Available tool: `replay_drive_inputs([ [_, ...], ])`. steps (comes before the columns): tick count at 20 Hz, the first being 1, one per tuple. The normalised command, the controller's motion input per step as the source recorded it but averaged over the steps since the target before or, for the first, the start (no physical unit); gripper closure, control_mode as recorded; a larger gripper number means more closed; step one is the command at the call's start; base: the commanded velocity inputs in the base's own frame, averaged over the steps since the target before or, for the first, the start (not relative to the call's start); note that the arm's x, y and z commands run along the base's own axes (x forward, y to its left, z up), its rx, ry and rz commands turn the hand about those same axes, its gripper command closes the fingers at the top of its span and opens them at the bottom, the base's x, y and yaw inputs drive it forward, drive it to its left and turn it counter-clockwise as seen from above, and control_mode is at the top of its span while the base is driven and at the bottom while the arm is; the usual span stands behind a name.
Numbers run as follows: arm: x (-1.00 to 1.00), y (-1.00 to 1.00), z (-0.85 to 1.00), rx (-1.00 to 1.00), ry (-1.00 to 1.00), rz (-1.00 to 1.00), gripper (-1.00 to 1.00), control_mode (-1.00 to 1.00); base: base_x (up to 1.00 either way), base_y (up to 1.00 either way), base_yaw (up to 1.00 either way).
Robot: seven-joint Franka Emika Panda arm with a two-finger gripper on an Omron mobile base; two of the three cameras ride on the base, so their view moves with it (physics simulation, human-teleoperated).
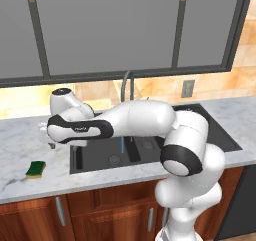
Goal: Soak the sponge with water for a few seconds and then drop it inside the sink.
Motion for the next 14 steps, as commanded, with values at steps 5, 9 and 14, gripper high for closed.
replay_drive_inputs([
  [5, 0.02, 0.16, -0.34, 0.0, 0.0, 0.0, -1.0, -1.0, 0.0, 0.0, 0.0],
  [9, 0.02, 0.23, -0.26, 0.0, 0.0, 0.0, -1.0, -1.0, 0.0, 0.0, 0.0],
  [14, 0.03, 0.27, -0.19, 0.0, 0.0, 0.0, -1.0, -1.0, 0.0, 0.0, 0.0],
])
